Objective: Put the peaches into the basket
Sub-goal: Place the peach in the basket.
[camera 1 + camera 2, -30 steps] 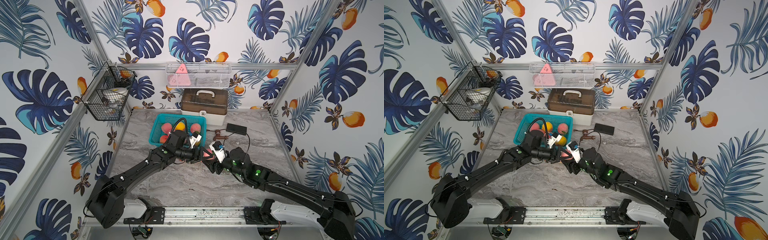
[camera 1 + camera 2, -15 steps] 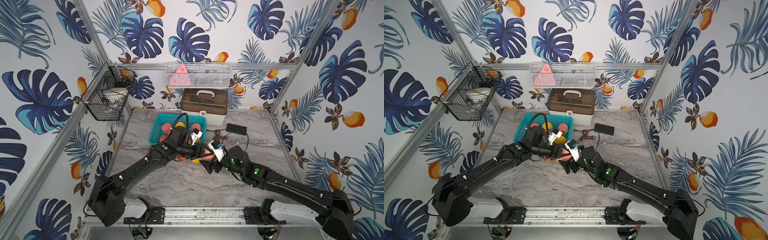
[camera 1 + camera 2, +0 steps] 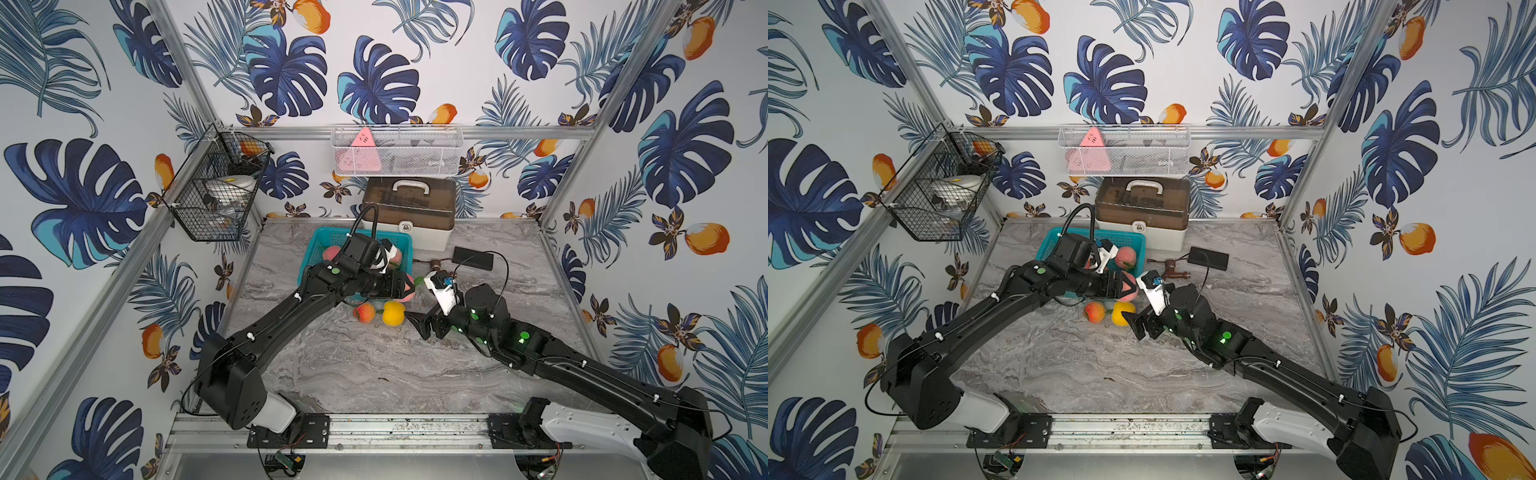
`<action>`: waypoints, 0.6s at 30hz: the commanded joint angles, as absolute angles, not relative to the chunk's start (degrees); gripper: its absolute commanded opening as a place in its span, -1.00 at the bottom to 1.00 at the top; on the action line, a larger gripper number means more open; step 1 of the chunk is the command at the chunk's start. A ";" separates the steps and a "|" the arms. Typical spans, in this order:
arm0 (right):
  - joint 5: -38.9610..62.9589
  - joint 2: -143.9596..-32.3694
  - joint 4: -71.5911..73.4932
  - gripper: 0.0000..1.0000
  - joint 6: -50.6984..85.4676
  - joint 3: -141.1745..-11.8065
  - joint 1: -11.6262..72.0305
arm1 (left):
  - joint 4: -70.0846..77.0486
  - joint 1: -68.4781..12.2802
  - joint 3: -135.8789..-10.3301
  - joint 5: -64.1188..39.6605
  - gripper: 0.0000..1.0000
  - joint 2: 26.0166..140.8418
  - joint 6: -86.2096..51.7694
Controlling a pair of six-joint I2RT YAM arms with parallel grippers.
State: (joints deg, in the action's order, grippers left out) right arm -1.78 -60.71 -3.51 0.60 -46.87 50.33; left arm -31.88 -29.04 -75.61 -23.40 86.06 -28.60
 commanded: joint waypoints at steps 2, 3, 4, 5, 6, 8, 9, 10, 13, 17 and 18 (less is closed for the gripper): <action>-0.43 -60.27 -5.60 1.00 0.51 -47.83 49.19 | -34.57 -27.40 -78.94 -18.34 0.24 88.23 -24.09; 0.10 -60.08 -5.10 1.00 0.62 -47.66 48.84 | -35.32 -27.12 -80.19 -17.29 0.25 88.93 -23.19; 0.83 -59.86 -4.76 1.00 0.80 -47.47 48.40 | -35.80 -26.76 -81.34 -16.15 0.25 89.61 -22.50; 1.41 -60.01 -4.82 1.00 0.94 -47.46 48.06 | -36.08 -26.42 -82.28 -15.56 0.25 90.18 -21.80; 1.95 -60.31 -4.89 1.00 1.06 -47.61 47.66 | -36.42 -26.00 -83.42 -15.15 0.25 91.09 -21.25; 2.41 -61.30 -5.59 1.00 1.23 -48.16 47.09 | -36.99 -25.28 -85.51 -14.15 0.25 92.86 -20.27; 2.61 -61.85 -5.86 1.00 1.39 -48.44 46.84 | -36.93 -24.97 -86.33 -13.21 0.25 93.87 -19.73; 3.08 -62.33 -5.86 1.00 1.60 -48.64 46.54 | -36.88 -24.73 -87.09 -12.43 0.25 94.77 -19.47; 5.80 -62.59 -4.10 1.00 2.52 -47.83 45.39 | -35.73 -24.61 -88.23 -9.05 0.24 97.10 -18.68; 7.34 -63.07 -2.27 1.00 3.71 -47.09 44.83 | -34.33 -24.09 -89.28 -5.11 0.24 99.91 -18.46; 7.46 -63.48 -2.40 1.00 3.78 -47.26 44.80 | -33.79 -23.98 -89.40 -4.24 0.24 100.43 -18.38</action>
State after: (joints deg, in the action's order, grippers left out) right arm 5.48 -62.92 -4.40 2.46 -47.13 44.91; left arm -35.46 -24.34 -88.64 -8.73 99.61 -19.75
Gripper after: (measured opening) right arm 0.998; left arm 0.734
